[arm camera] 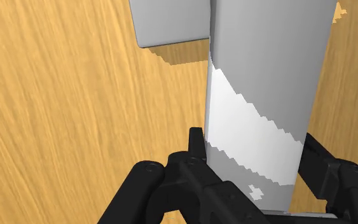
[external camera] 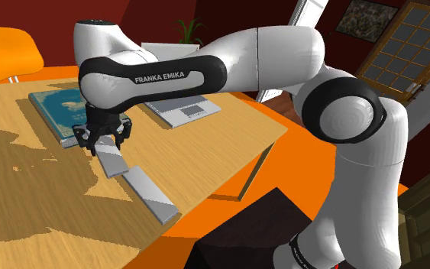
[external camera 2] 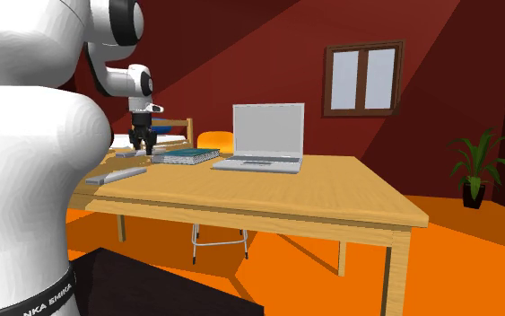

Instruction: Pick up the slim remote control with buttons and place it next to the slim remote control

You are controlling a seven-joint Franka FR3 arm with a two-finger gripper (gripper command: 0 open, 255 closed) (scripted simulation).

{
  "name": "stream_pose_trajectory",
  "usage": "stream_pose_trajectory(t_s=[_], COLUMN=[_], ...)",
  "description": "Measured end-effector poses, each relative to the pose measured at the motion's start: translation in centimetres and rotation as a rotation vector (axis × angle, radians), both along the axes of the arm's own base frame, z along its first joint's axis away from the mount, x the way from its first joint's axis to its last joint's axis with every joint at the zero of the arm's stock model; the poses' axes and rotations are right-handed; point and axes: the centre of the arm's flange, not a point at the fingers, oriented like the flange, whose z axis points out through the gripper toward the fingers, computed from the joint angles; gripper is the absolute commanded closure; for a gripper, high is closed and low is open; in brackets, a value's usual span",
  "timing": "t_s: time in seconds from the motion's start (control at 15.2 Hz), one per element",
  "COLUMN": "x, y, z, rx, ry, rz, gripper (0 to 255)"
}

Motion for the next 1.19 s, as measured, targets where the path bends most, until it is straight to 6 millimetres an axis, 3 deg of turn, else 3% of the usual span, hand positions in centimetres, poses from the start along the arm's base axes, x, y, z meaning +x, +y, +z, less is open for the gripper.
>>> stream_pose_trajectory(t_s=[0.53,0.92,0.99,1.19], x=[0.1,0.1,0.0,0.0], y=[0.0,0.0,0.0,-0.1], z=[-4.3,-4.3,-4.4,-4.7], rx=[0.0,0.004,0.004,0.001], ry=[-0.001,-0.005,-0.006,-0.001], rz=[-0.001,0.0,-0.001,0.0], gripper=[255,255,0,0])
